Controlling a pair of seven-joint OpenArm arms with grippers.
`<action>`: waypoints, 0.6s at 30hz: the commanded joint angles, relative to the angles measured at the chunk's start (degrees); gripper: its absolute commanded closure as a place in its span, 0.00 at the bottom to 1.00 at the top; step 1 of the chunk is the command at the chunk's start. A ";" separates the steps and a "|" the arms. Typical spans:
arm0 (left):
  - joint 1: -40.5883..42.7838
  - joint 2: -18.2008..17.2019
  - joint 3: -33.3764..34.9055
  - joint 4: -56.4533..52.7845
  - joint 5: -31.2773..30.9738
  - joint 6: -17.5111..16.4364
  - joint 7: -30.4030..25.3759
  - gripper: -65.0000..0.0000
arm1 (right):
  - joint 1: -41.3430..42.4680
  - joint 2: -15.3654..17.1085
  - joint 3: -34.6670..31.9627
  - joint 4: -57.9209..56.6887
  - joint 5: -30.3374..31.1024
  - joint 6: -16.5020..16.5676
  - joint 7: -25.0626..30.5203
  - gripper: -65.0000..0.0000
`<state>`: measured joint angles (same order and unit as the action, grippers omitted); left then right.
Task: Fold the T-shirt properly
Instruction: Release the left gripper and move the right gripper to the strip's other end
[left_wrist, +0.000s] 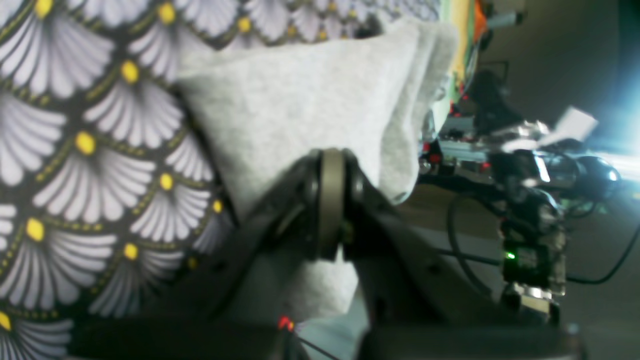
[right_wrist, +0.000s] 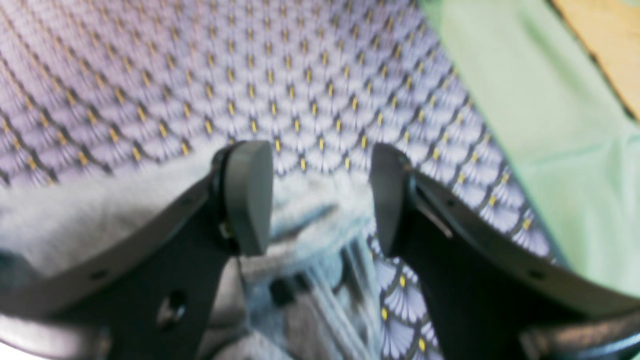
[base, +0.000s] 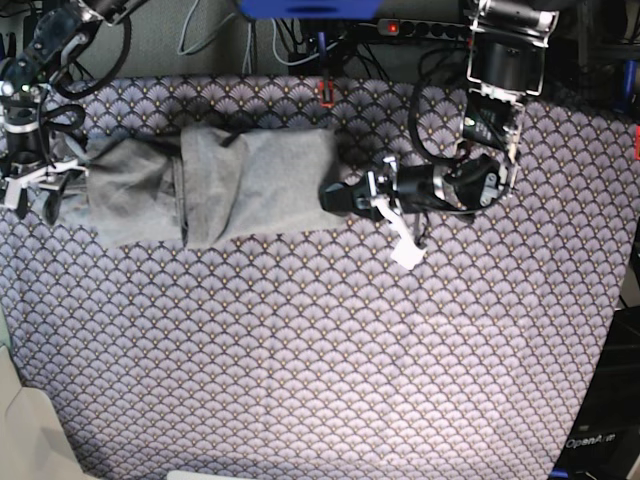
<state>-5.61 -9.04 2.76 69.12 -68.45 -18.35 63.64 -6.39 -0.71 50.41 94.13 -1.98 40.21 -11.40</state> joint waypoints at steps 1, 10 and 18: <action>-1.12 -0.06 -0.08 1.16 -1.40 0.28 -0.38 1.00 | 0.46 0.67 0.09 1.65 1.58 -0.21 0.89 0.49; -1.29 -0.68 4.58 0.90 -1.40 8.28 -0.91 1.00 | 2.48 6.20 0.62 2.53 10.90 -0.21 -25.48 0.49; -1.29 -0.68 4.22 1.08 3.43 12.94 -0.82 1.00 | 2.04 13.50 0.53 2.27 24.62 -0.21 -45.44 0.49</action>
<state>-5.93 -9.65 7.18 69.23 -64.71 -5.34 62.76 -4.51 11.86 50.83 95.55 22.37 40.23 -58.15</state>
